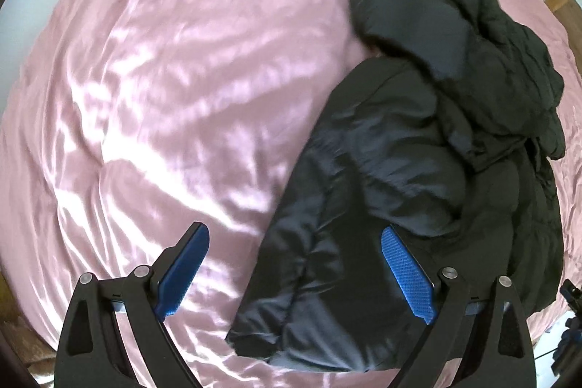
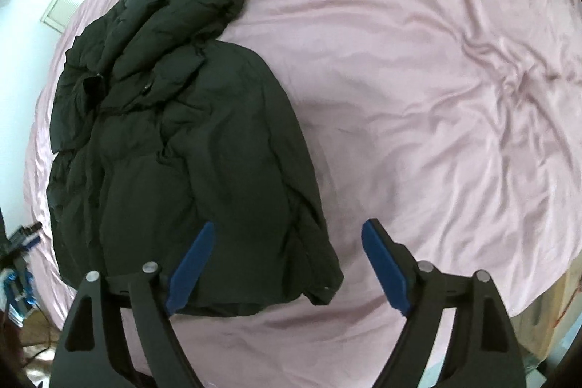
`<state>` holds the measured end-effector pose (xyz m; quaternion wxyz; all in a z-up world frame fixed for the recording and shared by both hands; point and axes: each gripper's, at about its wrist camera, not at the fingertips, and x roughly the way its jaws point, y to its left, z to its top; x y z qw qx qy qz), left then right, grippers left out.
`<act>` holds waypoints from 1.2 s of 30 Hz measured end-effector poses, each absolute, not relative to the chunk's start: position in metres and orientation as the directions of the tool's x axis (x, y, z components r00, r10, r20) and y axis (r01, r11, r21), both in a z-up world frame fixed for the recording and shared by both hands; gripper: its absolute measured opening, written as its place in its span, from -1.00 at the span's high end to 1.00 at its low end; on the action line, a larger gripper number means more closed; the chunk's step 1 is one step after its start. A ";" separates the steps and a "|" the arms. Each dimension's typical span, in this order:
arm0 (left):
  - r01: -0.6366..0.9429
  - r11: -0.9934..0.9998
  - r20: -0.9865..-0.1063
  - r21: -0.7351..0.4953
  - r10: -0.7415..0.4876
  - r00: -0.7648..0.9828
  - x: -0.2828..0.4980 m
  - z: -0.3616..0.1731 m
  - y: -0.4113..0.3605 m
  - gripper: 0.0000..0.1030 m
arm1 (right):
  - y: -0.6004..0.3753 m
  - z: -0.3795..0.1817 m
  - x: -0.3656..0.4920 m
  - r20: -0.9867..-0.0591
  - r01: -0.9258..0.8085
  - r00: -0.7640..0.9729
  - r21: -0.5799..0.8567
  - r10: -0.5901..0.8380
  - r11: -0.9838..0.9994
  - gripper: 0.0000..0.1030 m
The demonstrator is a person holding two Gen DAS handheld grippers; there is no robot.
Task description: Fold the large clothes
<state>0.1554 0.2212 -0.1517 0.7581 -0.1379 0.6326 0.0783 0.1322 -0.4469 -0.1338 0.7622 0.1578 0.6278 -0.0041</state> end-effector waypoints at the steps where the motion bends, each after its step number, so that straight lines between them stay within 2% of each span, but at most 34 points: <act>1: -0.301 0.946 -0.981 -0.121 -0.068 0.180 0.153 -0.156 0.225 -0.84 | -0.445 -0.138 0.134 -0.959 0.209 0.207 0.235 0.192 0.949 -0.65; 8: -0.336 0.908 -0.967 -0.249 -0.215 0.136 0.132 -0.189 0.234 -0.84 | -0.434 -0.170 0.148 -0.956 0.194 0.148 0.280 0.254 0.940 -0.69; 16: -0.398 0.878 -0.964 -0.264 -0.240 0.110 0.114 -0.220 0.255 -0.87 | -0.425 -0.193 0.154 -0.956 0.159 0.080 0.292 0.282 0.943 -0.71; 25: -0.426 0.784 -0.878 -0.452 -0.476 0.056 0.096 -0.257 0.262 -0.89 | -0.415 -0.216 0.154 -0.937 0.154 0.027 0.348 0.349 0.925 -0.73; 29: -0.408 0.770 -0.853 -0.492 -0.520 0.047 0.085 -0.259 0.251 -0.89 | -0.408 -0.222 0.155 -0.926 0.151 0.010 0.373 0.376 0.915 -0.73; 36: -0.394 0.757 -0.835 -0.521 -0.548 0.050 0.081 -0.254 0.238 -0.53 | -0.411 -0.229 0.155 -0.906 0.174 0.002 0.416 0.422 0.892 -0.71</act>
